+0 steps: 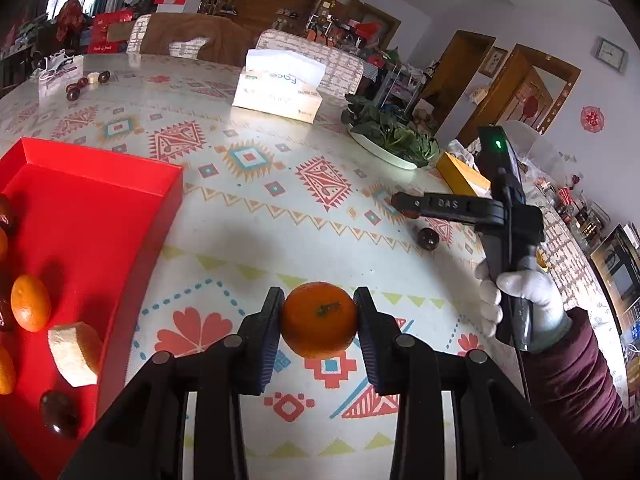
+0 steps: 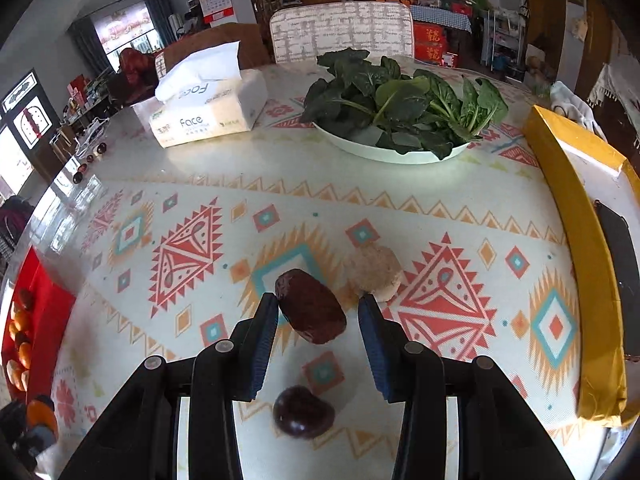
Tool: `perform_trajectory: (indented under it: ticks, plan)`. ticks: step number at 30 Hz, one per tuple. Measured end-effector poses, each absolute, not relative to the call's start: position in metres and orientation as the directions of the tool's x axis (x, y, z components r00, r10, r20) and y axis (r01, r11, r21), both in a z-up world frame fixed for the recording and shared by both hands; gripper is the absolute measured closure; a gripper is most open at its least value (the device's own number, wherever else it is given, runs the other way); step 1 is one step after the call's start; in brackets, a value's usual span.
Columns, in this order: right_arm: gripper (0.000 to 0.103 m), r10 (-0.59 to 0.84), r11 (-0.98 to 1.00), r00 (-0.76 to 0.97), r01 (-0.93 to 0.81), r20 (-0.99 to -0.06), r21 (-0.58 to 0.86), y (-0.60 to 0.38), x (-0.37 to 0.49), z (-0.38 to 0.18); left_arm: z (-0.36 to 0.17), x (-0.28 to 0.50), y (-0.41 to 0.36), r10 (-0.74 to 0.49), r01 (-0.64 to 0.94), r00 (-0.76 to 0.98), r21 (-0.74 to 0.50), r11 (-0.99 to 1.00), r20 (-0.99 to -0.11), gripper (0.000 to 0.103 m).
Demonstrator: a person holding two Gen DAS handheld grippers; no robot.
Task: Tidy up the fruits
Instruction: 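Grasp a red date with the right tool while the left tool lifts the mandarin, then carry the mandarin and date over the red tray and open both tools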
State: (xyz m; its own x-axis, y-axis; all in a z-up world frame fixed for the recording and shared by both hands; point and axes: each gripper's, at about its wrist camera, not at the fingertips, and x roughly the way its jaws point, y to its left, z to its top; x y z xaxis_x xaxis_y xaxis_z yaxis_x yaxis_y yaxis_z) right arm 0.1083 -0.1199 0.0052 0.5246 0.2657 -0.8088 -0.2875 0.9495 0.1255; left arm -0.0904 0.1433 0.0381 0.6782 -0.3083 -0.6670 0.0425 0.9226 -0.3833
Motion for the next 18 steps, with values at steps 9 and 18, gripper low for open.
perform_trajectory:
  ticks: [9, 18]
  plan:
    - [0.07, 0.224, 0.954, 0.562, -0.295, -0.796, 0.06, -0.105, 0.096, 0.005, 0.044, -0.098, 0.145, -0.321, 0.054, 0.69, -0.395, 0.917, -0.649, 0.068]
    - [0.071, 0.33, 0.931, 0.563, -0.326, -0.757, 0.163, -0.088, 0.061, 0.038, 0.05, -0.122, 0.197, -0.273, -0.041, 0.738, -0.444, 0.895, -0.617, 0.068]
